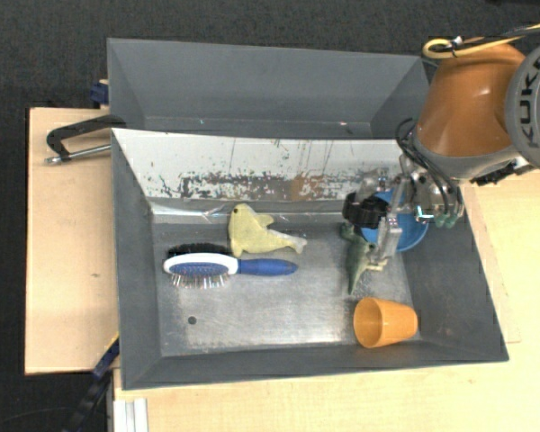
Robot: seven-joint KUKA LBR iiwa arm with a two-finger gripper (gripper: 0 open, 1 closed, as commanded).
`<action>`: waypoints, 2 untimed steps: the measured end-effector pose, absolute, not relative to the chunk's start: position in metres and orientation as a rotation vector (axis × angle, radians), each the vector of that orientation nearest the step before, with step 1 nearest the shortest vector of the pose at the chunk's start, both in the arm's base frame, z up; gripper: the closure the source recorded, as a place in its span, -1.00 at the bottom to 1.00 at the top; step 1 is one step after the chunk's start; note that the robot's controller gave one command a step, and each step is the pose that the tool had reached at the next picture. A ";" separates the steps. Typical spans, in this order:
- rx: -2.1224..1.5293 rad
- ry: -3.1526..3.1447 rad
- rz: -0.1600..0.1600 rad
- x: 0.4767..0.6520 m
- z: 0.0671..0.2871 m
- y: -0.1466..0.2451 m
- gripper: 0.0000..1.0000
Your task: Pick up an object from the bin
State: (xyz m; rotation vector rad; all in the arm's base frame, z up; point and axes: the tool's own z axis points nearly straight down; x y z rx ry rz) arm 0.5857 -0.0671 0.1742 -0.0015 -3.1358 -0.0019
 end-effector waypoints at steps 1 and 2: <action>-0.248 -3.124 -0.007 0.593 0.073 -0.143 -1.00; -0.246 -3.142 0.006 0.598 0.084 -0.146 1.00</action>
Offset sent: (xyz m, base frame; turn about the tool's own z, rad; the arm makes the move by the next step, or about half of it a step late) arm 0.0075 -0.0762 -0.1010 0.1553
